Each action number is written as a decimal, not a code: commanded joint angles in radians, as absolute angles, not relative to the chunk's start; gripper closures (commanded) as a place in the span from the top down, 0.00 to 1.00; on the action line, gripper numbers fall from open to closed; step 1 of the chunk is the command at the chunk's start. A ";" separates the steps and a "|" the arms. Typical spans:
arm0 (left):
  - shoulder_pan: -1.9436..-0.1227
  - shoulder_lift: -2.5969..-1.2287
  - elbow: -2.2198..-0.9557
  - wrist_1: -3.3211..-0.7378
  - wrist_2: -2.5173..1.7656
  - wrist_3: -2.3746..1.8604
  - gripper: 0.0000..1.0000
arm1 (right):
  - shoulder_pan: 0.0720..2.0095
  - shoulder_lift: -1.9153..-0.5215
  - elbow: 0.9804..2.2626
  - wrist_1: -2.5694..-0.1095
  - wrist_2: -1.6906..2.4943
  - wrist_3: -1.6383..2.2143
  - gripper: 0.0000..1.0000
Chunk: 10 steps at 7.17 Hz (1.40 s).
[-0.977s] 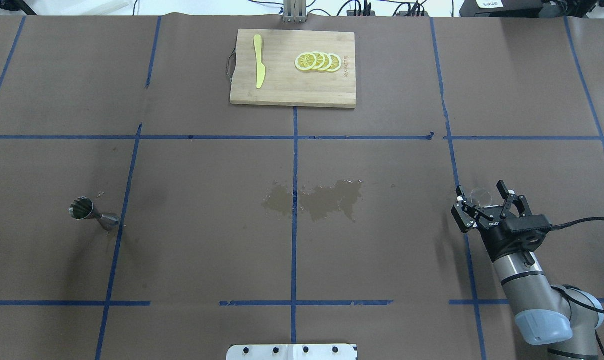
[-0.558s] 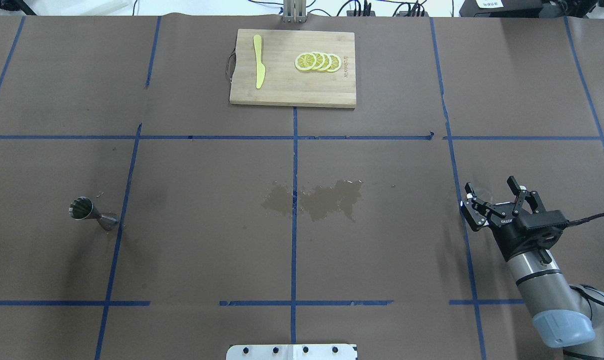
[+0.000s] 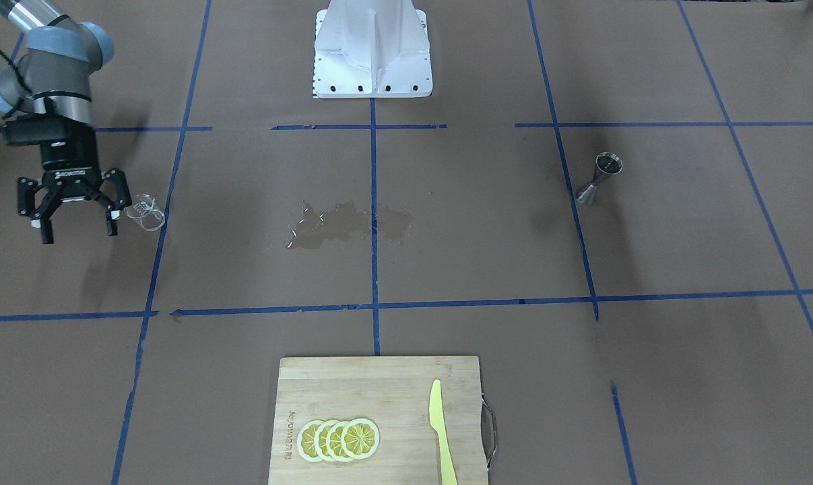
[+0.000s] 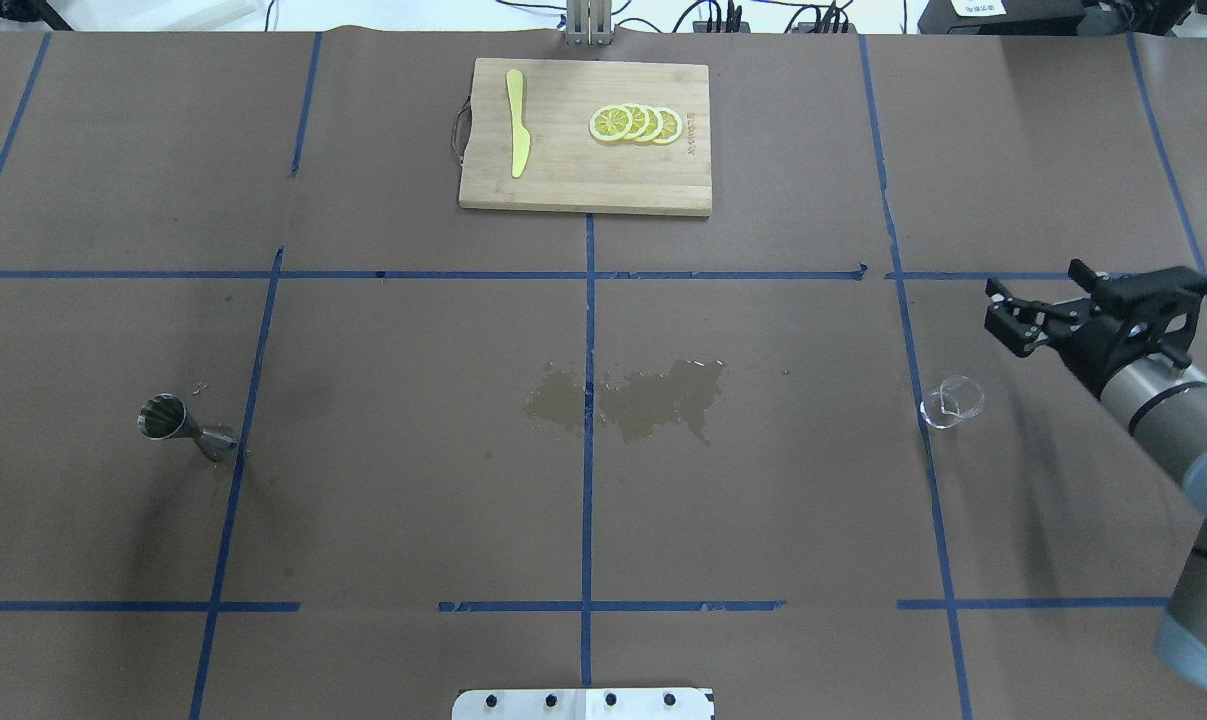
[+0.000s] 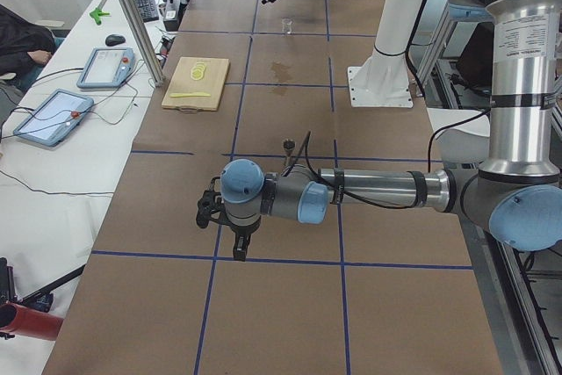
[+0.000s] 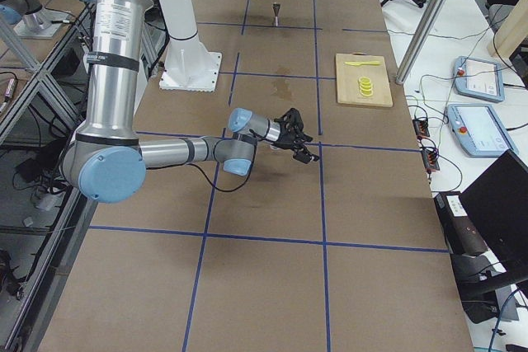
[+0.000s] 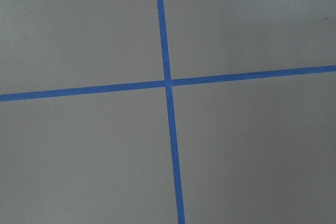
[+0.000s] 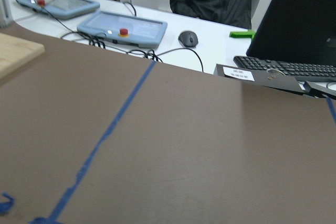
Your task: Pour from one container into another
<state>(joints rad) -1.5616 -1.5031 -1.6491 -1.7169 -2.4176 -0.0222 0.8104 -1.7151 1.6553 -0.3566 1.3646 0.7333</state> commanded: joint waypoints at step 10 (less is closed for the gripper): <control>-1.562 -1.493 -1.603 -1.746 -2.416 -0.018 1.00 | 1.646 -1.756 1.628 -1.484 2.330 -0.086 1.00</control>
<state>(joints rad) -1.5614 -1.4953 -1.6071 -1.7444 -2.4150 -0.0202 1.6451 -1.7386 1.6343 -1.4887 2.3374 -0.0826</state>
